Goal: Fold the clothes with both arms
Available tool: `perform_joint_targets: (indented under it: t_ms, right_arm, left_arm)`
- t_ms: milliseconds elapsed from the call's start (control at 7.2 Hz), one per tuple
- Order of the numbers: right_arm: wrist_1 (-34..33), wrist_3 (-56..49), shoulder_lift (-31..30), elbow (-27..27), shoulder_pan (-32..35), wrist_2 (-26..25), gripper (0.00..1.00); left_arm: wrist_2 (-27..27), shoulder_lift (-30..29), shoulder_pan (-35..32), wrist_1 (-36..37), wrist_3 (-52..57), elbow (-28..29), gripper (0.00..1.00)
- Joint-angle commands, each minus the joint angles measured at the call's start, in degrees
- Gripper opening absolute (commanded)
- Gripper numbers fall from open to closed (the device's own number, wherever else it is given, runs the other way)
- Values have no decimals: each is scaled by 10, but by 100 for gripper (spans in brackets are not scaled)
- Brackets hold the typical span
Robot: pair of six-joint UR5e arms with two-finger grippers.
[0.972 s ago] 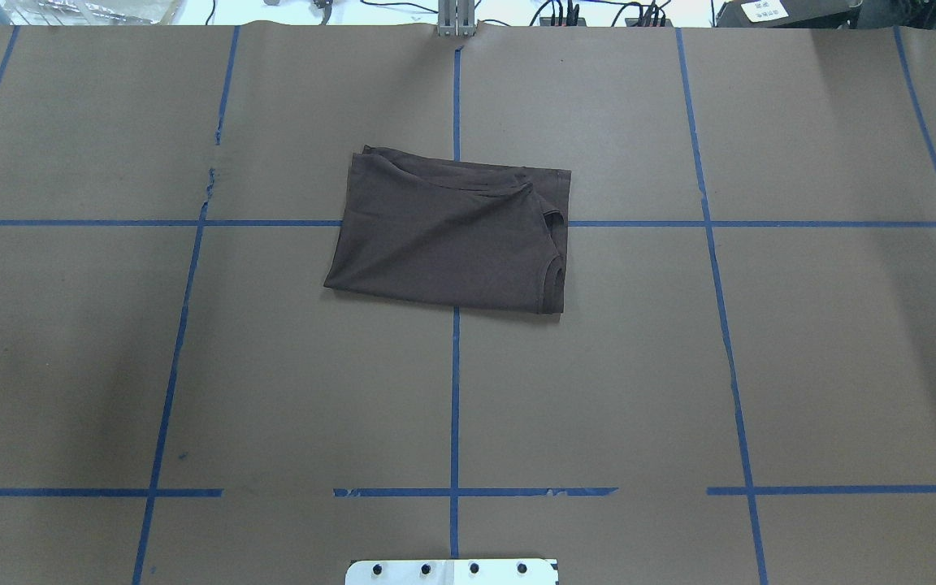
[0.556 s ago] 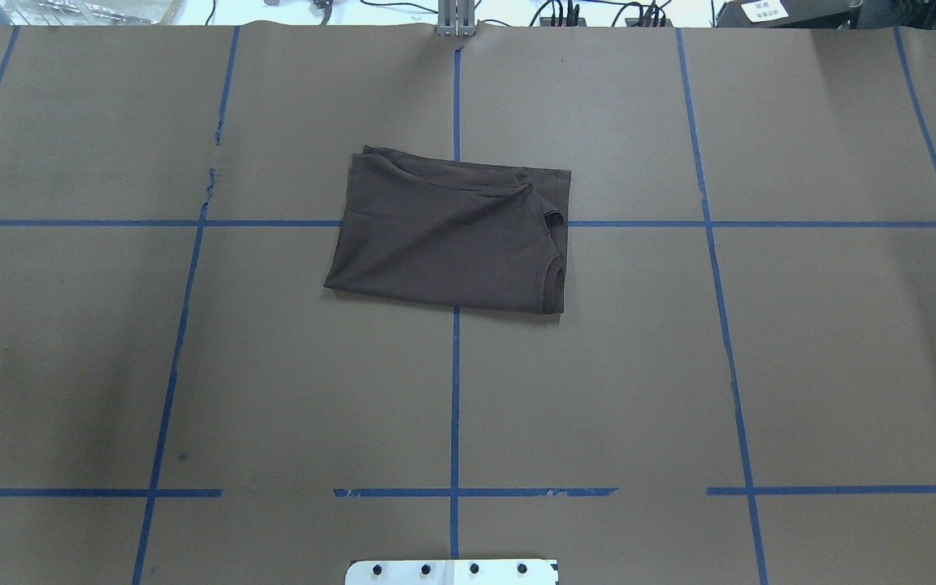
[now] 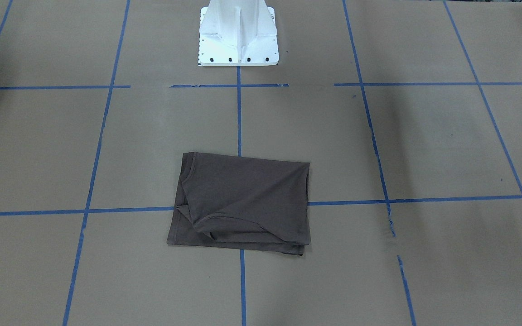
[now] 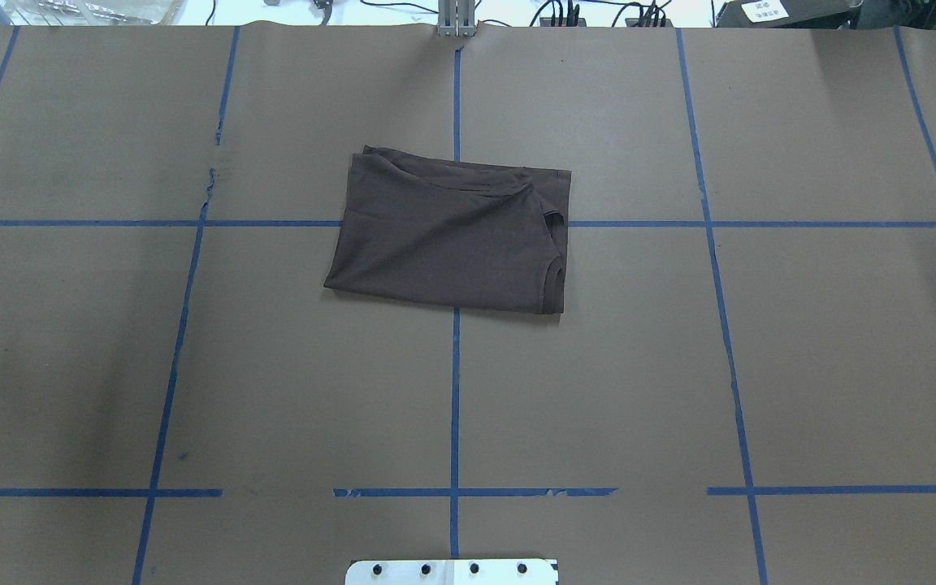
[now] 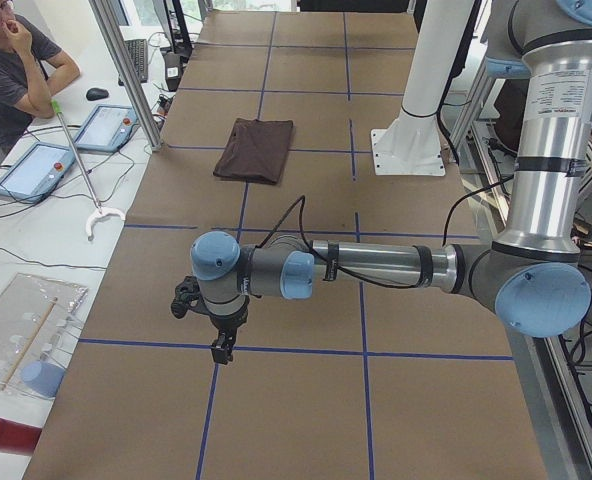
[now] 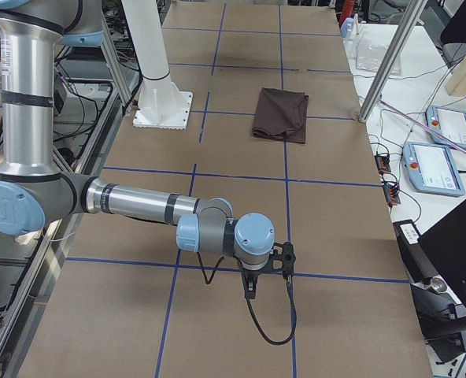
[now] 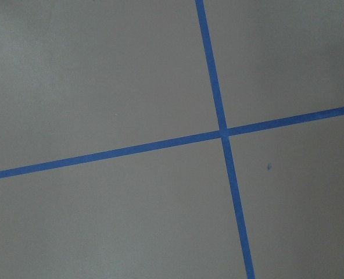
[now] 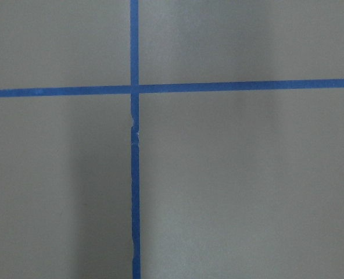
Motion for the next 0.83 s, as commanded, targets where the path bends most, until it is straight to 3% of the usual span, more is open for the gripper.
perform_joint_targets:
  t_ms: [0,694]
  right_arm:
    - [21,19,-1,1,0,3,100]
    - [22,20,0,2,0,3,100]
  left_arm:
    - [-1,4,0,0,0,1,100]
    - [-4,7,0,-2,-5,2,100]
